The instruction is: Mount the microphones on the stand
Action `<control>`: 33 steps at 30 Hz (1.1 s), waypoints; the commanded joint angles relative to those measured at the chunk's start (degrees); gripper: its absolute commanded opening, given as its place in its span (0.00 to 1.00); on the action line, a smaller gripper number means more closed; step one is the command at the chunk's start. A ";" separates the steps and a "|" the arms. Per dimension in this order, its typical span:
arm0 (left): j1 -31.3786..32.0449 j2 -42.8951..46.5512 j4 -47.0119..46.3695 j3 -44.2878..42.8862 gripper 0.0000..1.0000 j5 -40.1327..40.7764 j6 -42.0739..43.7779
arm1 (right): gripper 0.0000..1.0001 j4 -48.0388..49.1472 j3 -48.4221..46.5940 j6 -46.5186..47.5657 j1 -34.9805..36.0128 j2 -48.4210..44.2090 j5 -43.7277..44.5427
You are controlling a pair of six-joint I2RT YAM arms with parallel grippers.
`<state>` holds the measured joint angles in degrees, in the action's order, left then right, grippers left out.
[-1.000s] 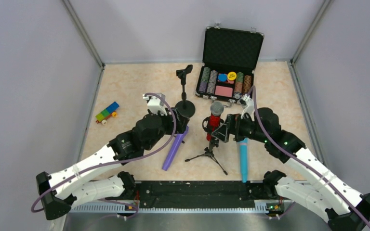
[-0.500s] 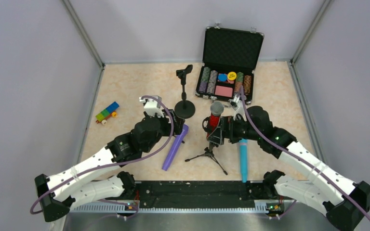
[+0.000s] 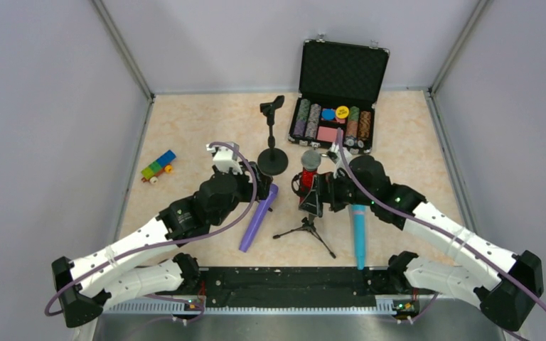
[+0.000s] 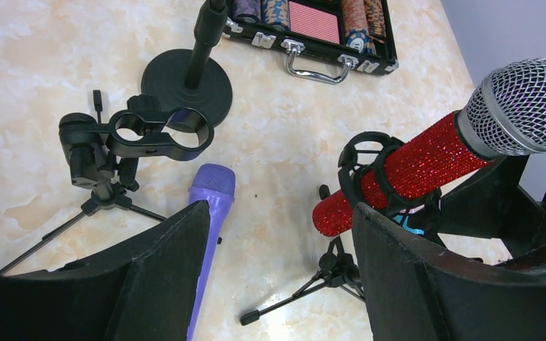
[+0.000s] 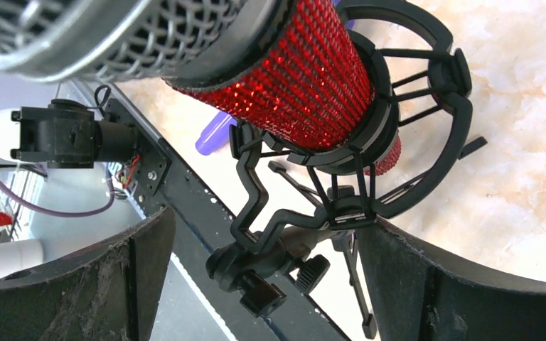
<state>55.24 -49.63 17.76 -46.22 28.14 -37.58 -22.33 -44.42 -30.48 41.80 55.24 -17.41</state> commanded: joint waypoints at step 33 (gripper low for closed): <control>0.19 -1.39 -3.24 1.01 0.77 -0.55 1.03 | 0.75 -0.21 -3.81 8.20 21.46 2.89 38.15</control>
<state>55.24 -50.89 17.61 -45.43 27.86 -37.32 -27.24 -48.12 -23.42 62.37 59.05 18.33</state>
